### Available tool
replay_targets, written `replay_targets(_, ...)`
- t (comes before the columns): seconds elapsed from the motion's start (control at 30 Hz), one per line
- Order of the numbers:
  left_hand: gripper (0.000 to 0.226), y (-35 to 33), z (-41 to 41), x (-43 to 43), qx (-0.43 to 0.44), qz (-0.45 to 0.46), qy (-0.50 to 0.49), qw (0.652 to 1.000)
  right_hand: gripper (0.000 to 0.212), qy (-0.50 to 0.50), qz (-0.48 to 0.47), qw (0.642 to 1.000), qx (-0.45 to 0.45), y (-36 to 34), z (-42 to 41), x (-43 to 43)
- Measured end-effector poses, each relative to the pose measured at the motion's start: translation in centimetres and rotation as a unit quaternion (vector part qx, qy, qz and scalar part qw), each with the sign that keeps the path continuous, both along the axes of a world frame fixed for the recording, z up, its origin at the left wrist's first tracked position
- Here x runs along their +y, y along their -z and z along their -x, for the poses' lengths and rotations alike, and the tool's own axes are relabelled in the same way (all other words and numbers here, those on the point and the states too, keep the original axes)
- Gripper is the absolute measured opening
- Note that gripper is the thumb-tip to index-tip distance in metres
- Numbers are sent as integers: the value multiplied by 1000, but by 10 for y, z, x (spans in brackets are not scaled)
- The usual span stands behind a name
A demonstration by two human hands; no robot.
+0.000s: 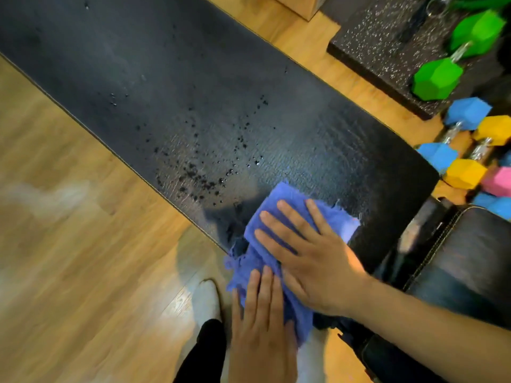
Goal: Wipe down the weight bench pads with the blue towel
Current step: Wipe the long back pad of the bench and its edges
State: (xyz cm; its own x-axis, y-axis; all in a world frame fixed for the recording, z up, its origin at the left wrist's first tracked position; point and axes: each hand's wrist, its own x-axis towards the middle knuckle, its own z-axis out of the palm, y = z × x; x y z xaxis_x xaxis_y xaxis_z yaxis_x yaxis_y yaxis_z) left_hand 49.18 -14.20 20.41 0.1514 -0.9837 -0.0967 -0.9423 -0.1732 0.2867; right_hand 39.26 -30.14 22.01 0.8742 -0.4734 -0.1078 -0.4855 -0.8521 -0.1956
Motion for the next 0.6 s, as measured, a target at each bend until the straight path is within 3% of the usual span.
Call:
replay_targets(0.1, 49, -5, -28, 5, -30, 5, 101, 994, 59, -34, -12, 999, -1, 1, 2, 9)
replay_targets(0.2, 54, -20, -27, -53, 10, -12, 173, 985, 59, -27, 7, 1000, 0, 1, 18, -42)
replay_targets(0.4, 66, -18, 4, -165, -39, -14, 159, 986, 60, 62, 45, 996, 41, 4, 54, -147)
replay_targets(0.53, 67, -21, 14, -124, -22, -17, 129, 991, 61, 154, 69, 985, 22, 4, 37, -94)
replay_targets(0.6, 64, -19, 12, -68, -17, -28, 129, 991, 60, 149, 38, 988, -7, 1, 31, -35)
